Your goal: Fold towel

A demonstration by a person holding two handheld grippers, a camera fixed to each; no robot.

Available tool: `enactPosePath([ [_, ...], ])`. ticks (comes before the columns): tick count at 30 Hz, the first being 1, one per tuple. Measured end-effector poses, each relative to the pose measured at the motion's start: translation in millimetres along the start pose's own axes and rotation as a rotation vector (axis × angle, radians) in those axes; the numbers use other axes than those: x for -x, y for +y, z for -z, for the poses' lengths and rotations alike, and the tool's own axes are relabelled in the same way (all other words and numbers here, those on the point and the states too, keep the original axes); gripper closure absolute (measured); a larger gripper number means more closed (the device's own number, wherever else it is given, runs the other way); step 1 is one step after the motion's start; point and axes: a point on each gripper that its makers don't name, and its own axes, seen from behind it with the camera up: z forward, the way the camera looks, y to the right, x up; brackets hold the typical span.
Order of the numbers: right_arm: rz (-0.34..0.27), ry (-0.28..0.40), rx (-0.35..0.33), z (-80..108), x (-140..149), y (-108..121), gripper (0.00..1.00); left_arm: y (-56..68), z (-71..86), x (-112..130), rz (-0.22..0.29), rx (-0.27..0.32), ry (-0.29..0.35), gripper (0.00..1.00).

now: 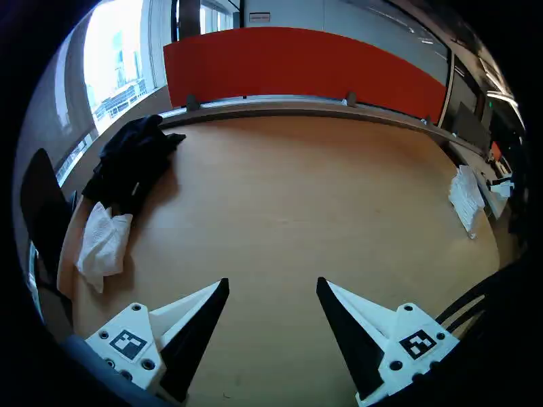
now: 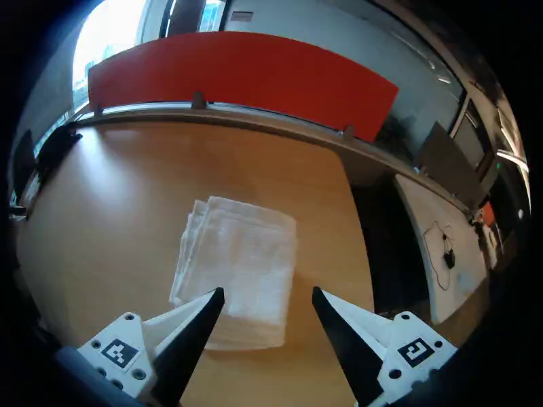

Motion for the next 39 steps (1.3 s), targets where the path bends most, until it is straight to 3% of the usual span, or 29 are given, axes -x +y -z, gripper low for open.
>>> enactPosePath([
  [16, -0.148, 0.233, -0.001, 16.6, -45, -27, 0.0, -5.0, 0.0, -22, -0.001, -0.005, 0.049, 0.04],
  [30, -0.248, 0.467, 0.04, 36.2, -83, -25, 0.0, -7.5, 0.3, -50, 0.025, -0.007, 0.125, 0.04],
  [39, -0.321, 0.574, 0.02, 50.9, -102, -24, 0.0, -11.9, 6.5, -78, 0.055, -0.019, 0.22, 0.04],
])
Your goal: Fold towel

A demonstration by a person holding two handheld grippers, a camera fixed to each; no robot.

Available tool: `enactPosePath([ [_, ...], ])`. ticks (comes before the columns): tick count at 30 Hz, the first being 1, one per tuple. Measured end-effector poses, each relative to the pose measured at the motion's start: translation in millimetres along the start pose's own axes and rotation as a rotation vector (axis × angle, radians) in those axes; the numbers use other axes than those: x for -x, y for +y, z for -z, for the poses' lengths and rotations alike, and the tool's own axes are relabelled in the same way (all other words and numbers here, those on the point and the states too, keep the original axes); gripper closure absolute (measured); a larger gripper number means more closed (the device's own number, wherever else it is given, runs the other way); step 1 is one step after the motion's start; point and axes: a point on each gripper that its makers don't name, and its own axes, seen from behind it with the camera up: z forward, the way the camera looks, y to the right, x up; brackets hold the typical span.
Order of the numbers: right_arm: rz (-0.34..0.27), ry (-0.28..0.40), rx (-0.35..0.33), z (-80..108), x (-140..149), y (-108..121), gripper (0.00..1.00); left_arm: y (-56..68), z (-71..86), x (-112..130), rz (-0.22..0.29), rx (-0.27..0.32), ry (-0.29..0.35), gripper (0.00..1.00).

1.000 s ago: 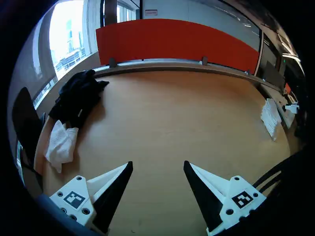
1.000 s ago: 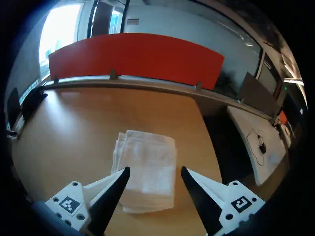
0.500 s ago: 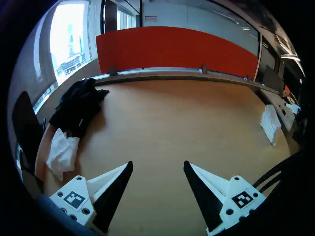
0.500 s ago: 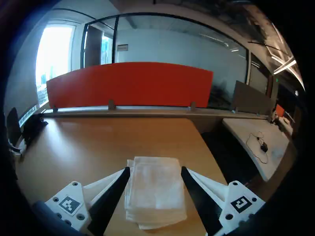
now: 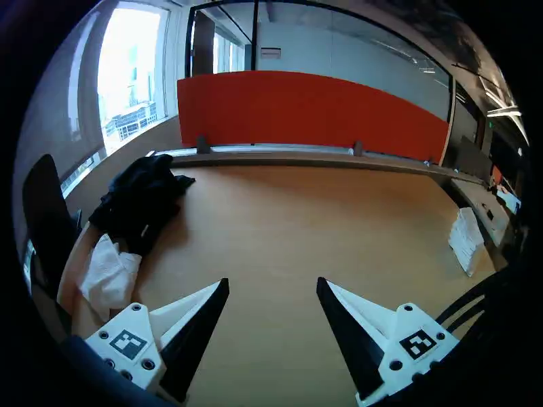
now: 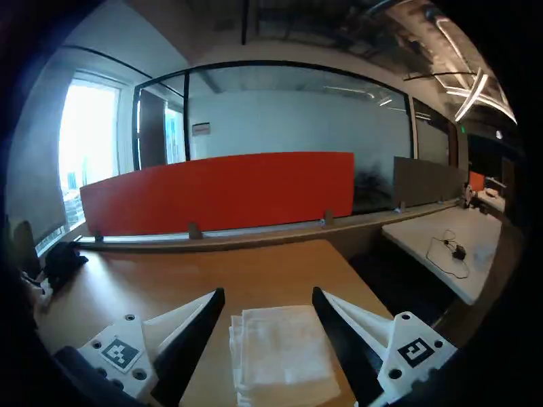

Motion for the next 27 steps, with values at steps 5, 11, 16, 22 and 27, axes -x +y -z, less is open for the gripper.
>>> enactPosePath([
  [5, -0.002, 0.04, 0.009, 2.5, -9, 3, 0.0, -4.3, 1.7, -18, 0.027, -0.009, 0.058, 0.04],
  [11, 0.032, 0.095, 0.011, 7.7, -19, 2, 0.0, -8.2, 4.7, -33, 0.048, -0.017, 0.111, 0.04],
  [16, 0.045, 0.101, 0.002, 9.9, -22, -5, 0.0, -12.5, 6.8, -46, 0.044, -0.03, 0.152, 0.04],
  [22, 0.061, 0.123, -0.022, 12.5, -35, -22, 0.0, -18.0, 9.4, -61, 0.047, -0.042, 0.198, 0.04],
  [27, 0.08, 0.148, -0.052, 13.6, -47, -47, 0.0, -22.5, 10.4, -73, 0.045, -0.05, 0.23, 0.04],
])
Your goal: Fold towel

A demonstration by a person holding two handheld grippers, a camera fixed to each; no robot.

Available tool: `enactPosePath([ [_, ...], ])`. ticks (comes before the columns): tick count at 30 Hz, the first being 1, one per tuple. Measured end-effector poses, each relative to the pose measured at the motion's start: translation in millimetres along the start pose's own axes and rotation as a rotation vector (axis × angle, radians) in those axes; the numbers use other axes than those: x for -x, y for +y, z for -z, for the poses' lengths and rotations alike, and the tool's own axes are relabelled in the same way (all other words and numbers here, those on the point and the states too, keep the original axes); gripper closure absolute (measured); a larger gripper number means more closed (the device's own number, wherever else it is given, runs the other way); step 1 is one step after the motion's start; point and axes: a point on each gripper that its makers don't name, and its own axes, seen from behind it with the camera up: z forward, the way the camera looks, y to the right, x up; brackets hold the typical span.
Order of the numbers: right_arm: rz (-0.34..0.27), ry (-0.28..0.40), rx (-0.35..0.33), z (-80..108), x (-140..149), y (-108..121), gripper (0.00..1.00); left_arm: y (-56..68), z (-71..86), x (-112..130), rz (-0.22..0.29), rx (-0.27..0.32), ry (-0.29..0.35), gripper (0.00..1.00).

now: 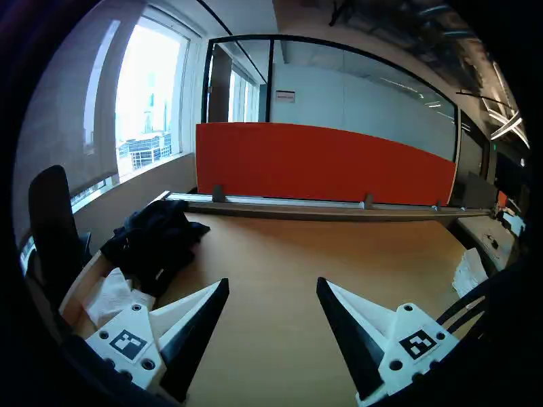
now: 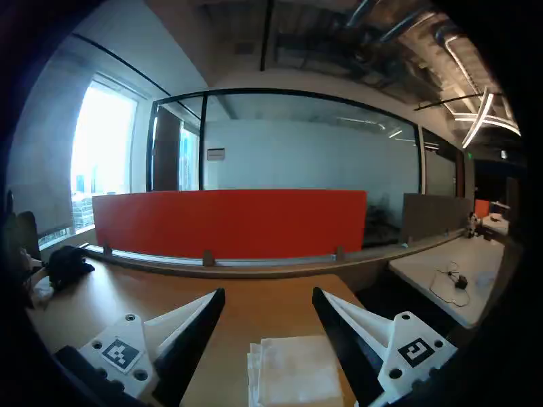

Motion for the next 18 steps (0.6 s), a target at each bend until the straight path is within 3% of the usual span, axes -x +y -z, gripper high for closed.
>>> enactPosePath([
  [18, 0.04, 0.057, -0.122, -6.9, -24, -99, 0.0, -4.9, -2.7, -36, 0.0, 0.016, 0.125, 0.04],
])
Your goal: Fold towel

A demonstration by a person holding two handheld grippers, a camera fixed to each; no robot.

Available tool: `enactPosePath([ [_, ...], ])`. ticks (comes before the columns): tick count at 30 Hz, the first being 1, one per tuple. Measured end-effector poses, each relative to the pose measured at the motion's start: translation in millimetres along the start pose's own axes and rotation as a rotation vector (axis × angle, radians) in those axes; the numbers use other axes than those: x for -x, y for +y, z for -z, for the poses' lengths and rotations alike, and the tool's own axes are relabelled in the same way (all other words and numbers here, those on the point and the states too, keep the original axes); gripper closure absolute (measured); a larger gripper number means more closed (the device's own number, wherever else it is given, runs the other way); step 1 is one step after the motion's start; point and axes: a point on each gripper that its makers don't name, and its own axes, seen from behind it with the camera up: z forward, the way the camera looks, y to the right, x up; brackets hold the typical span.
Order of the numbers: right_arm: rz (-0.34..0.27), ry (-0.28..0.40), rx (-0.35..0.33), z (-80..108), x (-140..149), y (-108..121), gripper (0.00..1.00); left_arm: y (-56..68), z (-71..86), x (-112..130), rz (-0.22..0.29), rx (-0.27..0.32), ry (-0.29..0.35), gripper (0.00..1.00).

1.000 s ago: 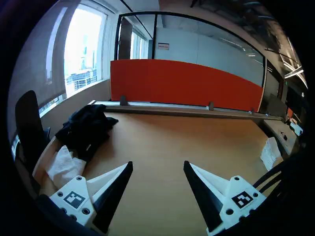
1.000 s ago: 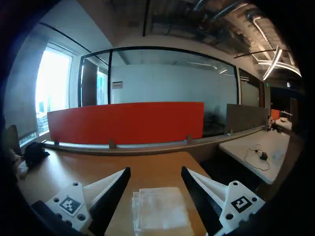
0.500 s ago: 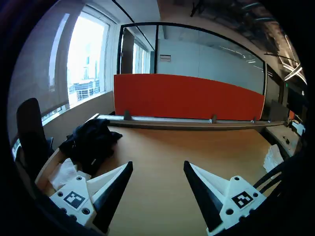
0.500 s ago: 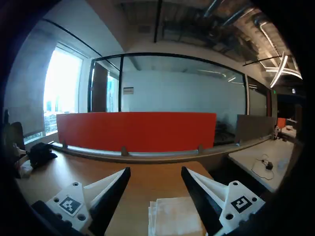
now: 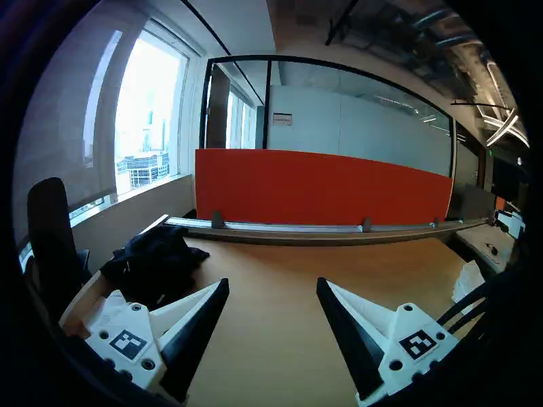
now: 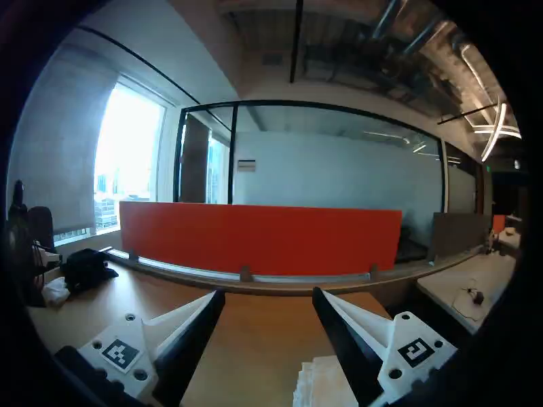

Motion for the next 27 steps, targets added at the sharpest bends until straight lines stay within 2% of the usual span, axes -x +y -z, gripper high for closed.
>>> enactPosePath([
  [5, -0.001, 0.002, -0.013, 0.6, -2, -19, 0.0, -1.1, -0.1, -12, 0.007, 0.0, 0.056, 0.04],
  [14, -0.005, 0.004, 0.002, 0.1, -7, -38, 0.0, 4.9, 2.0, -26, -0.007, 0.016, 0.12, 0.04],
  [23, -0.004, -0.009, 0.0, 6.8, -5, -58, 0.0, 13.8, 3.1, -17, 0.001, 0.033, 0.142, 0.04],
  [27, -0.006, -0.014, 0.004, 7.1, 0, -62, 0.0, 11.2, 3.6, -8, -0.012, 0.024, 0.145, 0.04],
])
